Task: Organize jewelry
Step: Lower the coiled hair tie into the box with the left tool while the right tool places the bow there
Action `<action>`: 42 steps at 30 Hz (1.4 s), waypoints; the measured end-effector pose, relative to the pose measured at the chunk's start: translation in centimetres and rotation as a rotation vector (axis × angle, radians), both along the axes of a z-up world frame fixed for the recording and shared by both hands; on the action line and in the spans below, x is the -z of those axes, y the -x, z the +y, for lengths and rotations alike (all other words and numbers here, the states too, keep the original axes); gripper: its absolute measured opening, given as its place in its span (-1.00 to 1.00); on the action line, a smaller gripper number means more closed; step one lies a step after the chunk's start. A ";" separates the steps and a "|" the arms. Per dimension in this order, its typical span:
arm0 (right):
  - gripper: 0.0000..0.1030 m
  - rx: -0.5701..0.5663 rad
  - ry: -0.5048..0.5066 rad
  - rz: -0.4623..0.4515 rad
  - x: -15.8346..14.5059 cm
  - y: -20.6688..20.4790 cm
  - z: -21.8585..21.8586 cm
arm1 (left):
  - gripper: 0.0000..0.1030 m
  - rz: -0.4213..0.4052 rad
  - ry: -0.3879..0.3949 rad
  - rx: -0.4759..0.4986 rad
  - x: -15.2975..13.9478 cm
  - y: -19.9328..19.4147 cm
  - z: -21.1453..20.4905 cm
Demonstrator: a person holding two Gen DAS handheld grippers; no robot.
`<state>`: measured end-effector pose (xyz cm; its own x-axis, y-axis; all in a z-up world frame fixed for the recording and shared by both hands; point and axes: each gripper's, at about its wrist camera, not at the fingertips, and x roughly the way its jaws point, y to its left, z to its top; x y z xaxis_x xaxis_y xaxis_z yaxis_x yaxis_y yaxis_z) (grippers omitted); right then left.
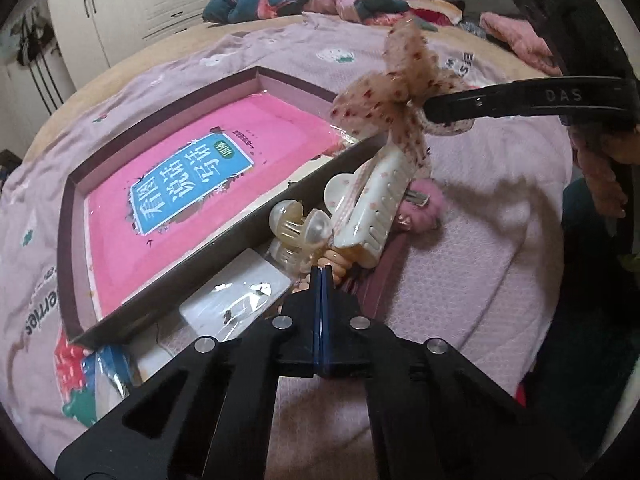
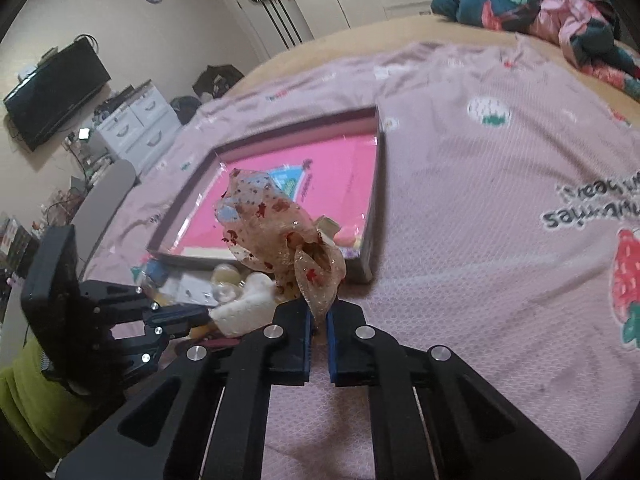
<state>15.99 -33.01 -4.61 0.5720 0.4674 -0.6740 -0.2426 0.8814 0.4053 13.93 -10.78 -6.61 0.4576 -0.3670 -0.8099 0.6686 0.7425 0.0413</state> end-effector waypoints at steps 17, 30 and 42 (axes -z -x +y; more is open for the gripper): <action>-0.90 0.010 -0.030 -0.066 -3.0 1.6 -0.6 | -0.73 0.074 -0.009 0.092 1.1 -1.4 0.8; -0.90 -0.010 -0.060 -0.076 -4.1 0.5 0.4 | -0.71 0.097 -0.138 0.233 2.1 -2.7 -1.1; -0.90 -0.036 -0.094 -0.128 -7.0 -1.3 1.7 | -0.80 0.105 -0.176 0.205 2.8 -1.7 0.2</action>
